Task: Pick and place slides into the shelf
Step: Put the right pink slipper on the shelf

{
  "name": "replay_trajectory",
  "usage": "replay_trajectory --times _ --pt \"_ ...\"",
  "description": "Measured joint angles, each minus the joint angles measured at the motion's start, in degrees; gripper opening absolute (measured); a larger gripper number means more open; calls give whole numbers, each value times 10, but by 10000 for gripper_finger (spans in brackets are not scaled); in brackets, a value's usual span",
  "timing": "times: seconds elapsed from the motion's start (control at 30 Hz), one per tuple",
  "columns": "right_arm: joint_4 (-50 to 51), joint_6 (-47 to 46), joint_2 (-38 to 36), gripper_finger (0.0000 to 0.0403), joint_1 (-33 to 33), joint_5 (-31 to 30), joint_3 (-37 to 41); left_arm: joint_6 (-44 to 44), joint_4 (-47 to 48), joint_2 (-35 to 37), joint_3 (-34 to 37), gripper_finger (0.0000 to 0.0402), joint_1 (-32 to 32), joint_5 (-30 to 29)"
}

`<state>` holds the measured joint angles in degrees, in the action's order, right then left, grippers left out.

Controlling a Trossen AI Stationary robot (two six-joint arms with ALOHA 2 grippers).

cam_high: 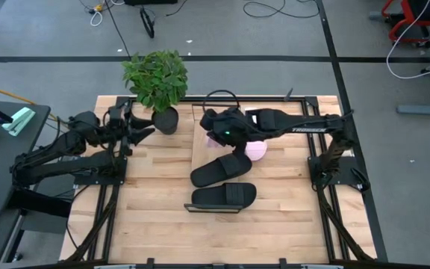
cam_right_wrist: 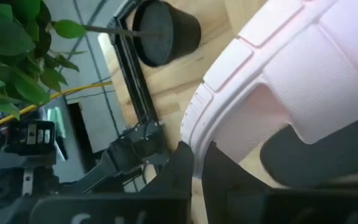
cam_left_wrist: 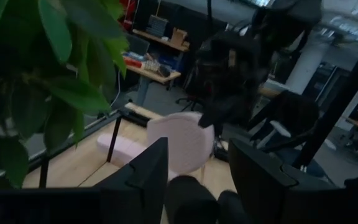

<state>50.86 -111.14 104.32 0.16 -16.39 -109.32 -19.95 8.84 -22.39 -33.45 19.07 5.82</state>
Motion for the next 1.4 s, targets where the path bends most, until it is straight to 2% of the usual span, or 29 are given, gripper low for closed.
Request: replay_trajectory --times 0.13,0.23,0.67,1.4 --pt "95 -19 44 15 -2 35 -85 17 18 0 0 173 0 0" --pt "138 -28 70 15 -9 59 -120 32 30 0 0 173 0 0" --pt "72 -53 140 14 -36 118 -131 72 70 0 0 172 0 0" --pt "2 -58 212 14 -43 123 -131 86 85 0 0 173 0 -5"
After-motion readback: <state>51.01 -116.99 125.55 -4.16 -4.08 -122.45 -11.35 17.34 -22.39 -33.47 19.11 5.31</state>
